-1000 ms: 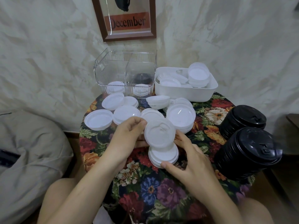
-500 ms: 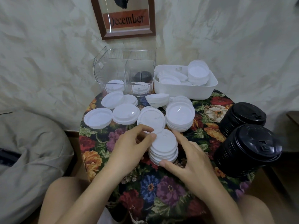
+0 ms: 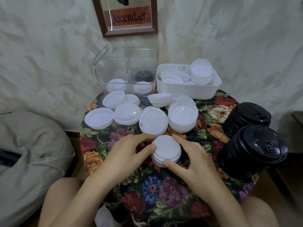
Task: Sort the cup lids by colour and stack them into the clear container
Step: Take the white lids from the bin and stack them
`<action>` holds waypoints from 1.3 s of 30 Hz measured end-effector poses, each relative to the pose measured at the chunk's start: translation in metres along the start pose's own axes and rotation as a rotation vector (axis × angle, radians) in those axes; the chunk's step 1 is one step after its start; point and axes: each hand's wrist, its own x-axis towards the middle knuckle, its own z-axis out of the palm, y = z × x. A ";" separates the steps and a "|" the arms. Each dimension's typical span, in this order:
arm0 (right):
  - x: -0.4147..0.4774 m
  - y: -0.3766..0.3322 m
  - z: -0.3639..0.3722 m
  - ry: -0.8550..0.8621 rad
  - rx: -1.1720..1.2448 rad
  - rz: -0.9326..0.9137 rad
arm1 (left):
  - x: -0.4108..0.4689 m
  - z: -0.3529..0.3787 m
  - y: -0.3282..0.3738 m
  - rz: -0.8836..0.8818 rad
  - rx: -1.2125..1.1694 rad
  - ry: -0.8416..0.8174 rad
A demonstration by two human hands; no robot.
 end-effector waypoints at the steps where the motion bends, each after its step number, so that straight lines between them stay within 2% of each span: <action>1: 0.000 0.000 0.000 -0.003 0.001 0.004 | -0.001 0.000 -0.001 0.007 0.015 -0.002; 7: 0.000 -0.004 -0.002 -0.019 -0.021 0.005 | -0.002 0.003 -0.003 0.076 0.049 -0.012; 14: 0.000 -0.007 -0.002 -0.019 -0.059 -0.027 | -0.007 0.004 -0.006 0.067 0.070 -0.064; 22: -0.008 -0.001 -0.006 -0.009 0.003 0.002 | -0.005 0.006 -0.004 0.100 0.155 -0.145; 25: -0.007 0.001 -0.009 -0.027 0.003 0.009 | -0.002 0.008 -0.005 0.106 0.174 -0.149; 33: -0.004 0.003 -0.017 -0.133 0.015 0.011 | -0.005 0.010 -0.009 -0.015 0.124 -0.121; 39: -0.004 0.000 -0.013 -0.110 0.047 0.022 | -0.003 0.010 -0.006 0.043 0.112 -0.108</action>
